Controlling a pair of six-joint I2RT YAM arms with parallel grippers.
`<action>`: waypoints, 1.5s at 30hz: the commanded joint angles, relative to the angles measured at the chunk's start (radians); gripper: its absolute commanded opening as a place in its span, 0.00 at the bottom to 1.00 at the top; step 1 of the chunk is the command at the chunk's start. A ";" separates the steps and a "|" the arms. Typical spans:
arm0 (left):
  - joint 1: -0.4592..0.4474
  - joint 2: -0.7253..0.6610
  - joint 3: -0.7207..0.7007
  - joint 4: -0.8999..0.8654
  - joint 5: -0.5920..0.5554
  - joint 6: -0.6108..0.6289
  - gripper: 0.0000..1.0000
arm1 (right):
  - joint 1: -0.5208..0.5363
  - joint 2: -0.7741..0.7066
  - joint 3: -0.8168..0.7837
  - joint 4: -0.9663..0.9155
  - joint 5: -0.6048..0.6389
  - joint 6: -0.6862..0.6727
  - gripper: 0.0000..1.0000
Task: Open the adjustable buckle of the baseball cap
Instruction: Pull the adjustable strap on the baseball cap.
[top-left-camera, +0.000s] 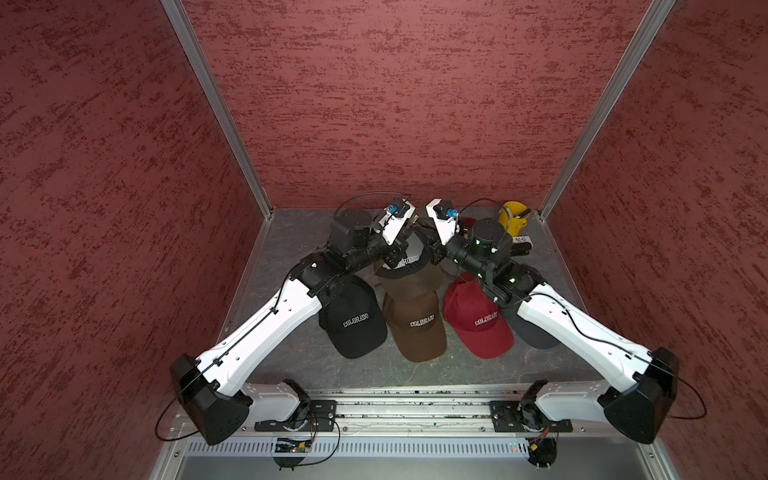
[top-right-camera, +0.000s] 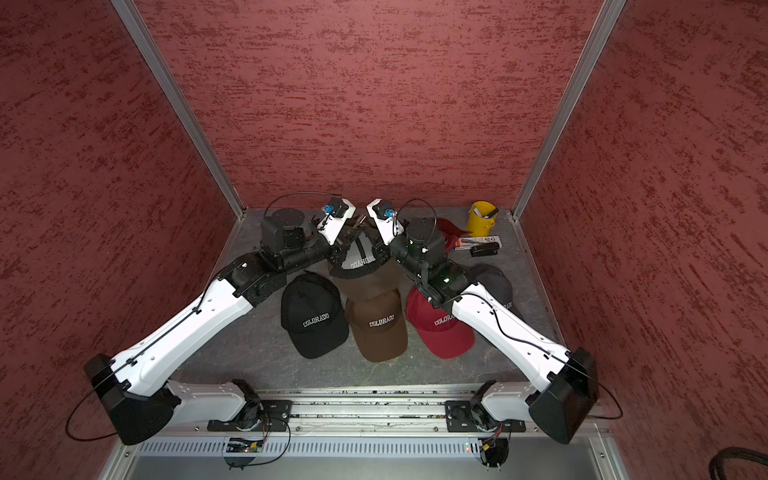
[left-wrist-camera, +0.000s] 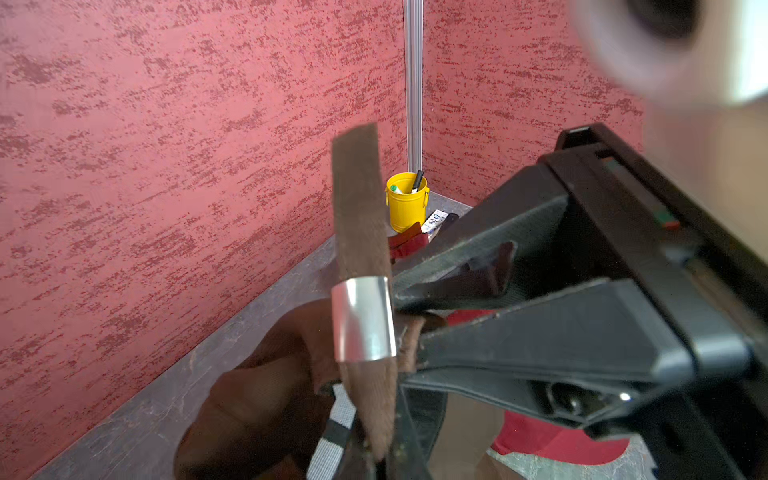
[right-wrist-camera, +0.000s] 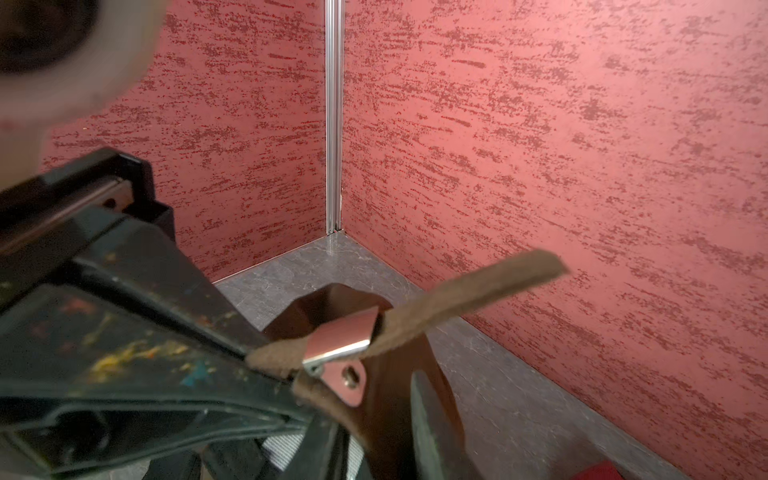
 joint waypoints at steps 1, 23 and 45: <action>-0.003 0.015 0.033 -0.010 0.027 -0.004 0.00 | 0.006 -0.001 -0.001 0.044 -0.031 -0.018 0.14; -0.003 -0.004 -0.054 0.009 0.038 -0.088 0.00 | 0.010 -0.031 -0.090 0.336 0.302 0.208 0.00; 0.199 -0.067 -0.234 0.192 -0.098 -0.561 0.67 | 0.009 0.092 0.165 0.098 0.547 0.374 0.00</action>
